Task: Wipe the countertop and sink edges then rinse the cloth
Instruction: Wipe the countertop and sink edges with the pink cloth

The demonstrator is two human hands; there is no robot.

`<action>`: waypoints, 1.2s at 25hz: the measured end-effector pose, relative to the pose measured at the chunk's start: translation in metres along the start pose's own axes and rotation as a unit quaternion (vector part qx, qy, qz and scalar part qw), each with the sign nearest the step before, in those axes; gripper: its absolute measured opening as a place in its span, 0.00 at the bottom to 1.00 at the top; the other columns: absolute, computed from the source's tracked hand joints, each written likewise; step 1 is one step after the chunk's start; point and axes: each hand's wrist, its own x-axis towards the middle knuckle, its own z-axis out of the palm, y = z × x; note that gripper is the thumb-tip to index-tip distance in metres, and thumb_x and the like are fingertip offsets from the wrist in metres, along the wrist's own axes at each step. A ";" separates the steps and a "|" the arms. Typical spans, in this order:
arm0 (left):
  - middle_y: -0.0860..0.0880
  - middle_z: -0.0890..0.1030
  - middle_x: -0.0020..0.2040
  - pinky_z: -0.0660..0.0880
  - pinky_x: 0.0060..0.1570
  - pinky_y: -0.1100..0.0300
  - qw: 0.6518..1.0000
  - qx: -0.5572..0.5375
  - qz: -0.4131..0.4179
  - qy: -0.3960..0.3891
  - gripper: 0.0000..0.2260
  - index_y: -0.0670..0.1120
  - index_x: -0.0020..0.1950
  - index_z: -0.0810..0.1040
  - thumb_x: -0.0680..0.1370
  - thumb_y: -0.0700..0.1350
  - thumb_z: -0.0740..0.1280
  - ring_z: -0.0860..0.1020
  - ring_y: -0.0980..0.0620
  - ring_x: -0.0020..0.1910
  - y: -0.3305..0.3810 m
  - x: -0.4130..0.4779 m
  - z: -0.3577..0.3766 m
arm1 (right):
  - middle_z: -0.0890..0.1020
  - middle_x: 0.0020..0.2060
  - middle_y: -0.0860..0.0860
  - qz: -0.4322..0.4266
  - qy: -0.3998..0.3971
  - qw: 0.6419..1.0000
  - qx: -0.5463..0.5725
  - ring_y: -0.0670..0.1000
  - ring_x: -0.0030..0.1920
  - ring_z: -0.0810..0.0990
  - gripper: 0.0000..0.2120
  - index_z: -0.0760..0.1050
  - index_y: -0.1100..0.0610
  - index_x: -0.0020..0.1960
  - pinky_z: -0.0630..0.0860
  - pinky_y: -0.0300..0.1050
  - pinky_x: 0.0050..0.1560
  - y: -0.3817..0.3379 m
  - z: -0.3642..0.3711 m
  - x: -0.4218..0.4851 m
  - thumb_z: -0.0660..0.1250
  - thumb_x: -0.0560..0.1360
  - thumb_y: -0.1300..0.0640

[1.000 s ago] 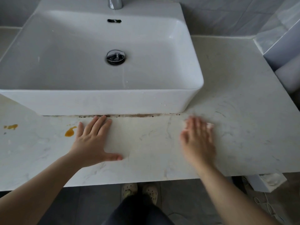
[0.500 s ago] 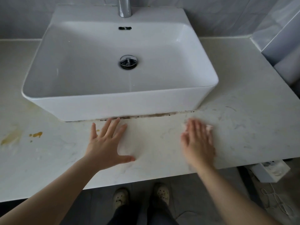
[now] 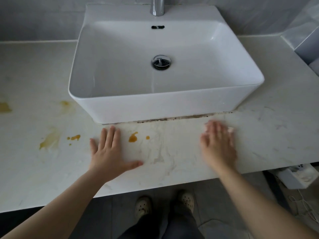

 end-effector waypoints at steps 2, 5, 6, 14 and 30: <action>0.48 0.36 0.76 0.37 0.70 0.40 1.000 -0.008 0.009 -0.013 0.66 0.44 0.74 0.36 0.46 0.83 0.40 0.34 0.47 0.74 -0.002 0.001 0.000 | 0.50 0.77 0.55 0.130 -0.006 0.991 0.014 0.54 0.77 0.47 0.32 0.45 0.56 0.77 0.40 0.54 0.75 -0.017 -0.003 0.009 0.40 0.77 0.42; 0.49 0.36 0.76 0.39 0.70 0.41 0.999 -0.012 0.020 -0.023 0.64 0.45 0.75 0.36 0.49 0.81 0.49 0.34 0.48 0.74 -0.007 0.003 -0.002 | 0.49 0.77 0.55 -0.081 -0.022 0.996 0.006 0.55 0.77 0.45 0.38 0.44 0.57 0.77 0.30 0.52 0.73 -0.116 0.019 -0.030 0.32 0.71 0.40; 0.49 0.36 0.76 0.39 0.71 0.42 0.999 -0.007 0.024 -0.029 0.64 0.45 0.75 0.36 0.50 0.80 0.51 0.34 0.48 0.74 -0.010 0.003 -0.004 | 0.47 0.77 0.54 -0.178 -0.055 0.982 0.014 0.54 0.77 0.42 0.37 0.43 0.56 0.77 0.28 0.50 0.71 -0.140 0.022 -0.047 0.32 0.72 0.40; 0.51 0.31 0.74 0.33 0.69 0.44 0.996 -0.020 0.065 -0.051 0.66 0.48 0.74 0.32 0.45 0.83 0.44 0.28 0.51 0.71 -0.024 0.003 -0.004 | 0.46 0.77 0.52 0.059 -0.010 0.998 -0.016 0.51 0.77 0.43 0.35 0.41 0.54 0.77 0.37 0.51 0.75 -0.041 0.002 -0.002 0.34 0.75 0.39; 0.47 0.34 0.75 0.36 0.71 0.51 0.996 -0.023 0.078 -0.035 0.67 0.44 0.75 0.36 0.47 0.80 0.54 0.31 0.51 0.72 -0.033 0.002 -0.010 | 0.48 0.77 0.55 -0.119 -0.021 0.992 0.023 0.54 0.77 0.43 0.37 0.45 0.57 0.77 0.32 0.50 0.73 -0.163 0.024 -0.037 0.35 0.75 0.36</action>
